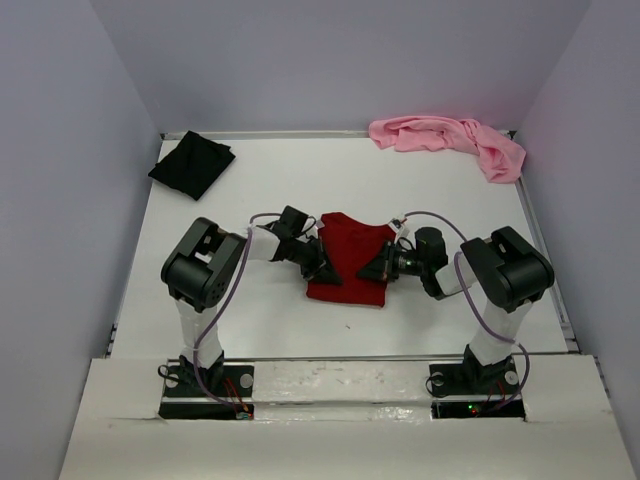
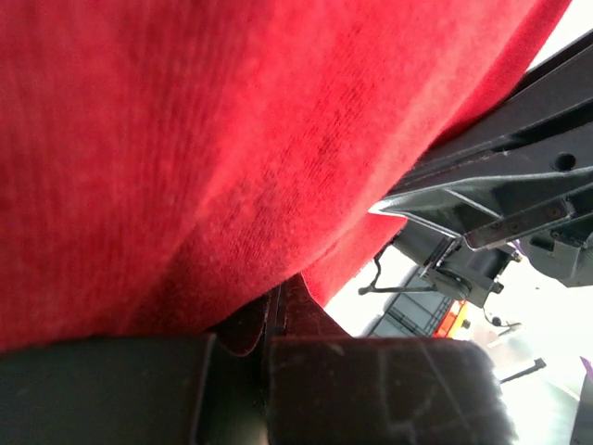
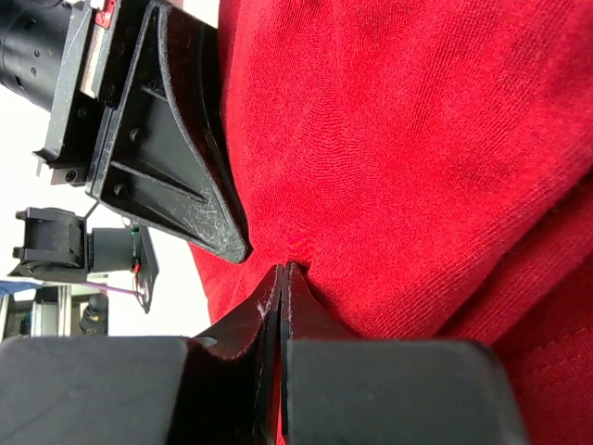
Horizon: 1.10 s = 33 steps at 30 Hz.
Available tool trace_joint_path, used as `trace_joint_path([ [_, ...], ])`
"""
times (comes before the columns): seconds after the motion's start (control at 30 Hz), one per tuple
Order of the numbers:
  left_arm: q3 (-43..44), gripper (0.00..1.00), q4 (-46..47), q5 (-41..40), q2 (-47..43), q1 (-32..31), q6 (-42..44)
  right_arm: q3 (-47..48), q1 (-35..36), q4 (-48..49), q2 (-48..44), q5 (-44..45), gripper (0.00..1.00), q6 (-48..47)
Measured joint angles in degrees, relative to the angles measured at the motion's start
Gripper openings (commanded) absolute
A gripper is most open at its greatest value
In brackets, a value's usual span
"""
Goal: Fold and stack the t-shirts
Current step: Fold the tshirt
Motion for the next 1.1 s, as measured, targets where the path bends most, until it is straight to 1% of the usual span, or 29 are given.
trace_joint_path([
  [0.2, 5.4, 0.00, -9.4, -2.7, 1.5, -0.2, 4.0, 0.1, 0.0, -0.2, 0.0, 0.0, 0.00, -0.4],
  [0.3, 6.4, 0.00, -11.5, -3.8, 1.6, -0.4, 4.9, 0.4, 0.0, -0.9, 0.0, 0.0, 0.00, -1.0],
  [0.67, 5.4, 0.00, -11.5, -4.2, 1.0, -0.4, 5.2, 4.6, -1.7, -1.9, 2.4, 0.3, 0.00, -3.5],
  [1.1, 3.6, 0.00, -10.4, -4.2, -0.2, -0.3, 5.2, 10.6, -9.0, -1.8, 7.6, -1.6, 0.00, -5.1],
])
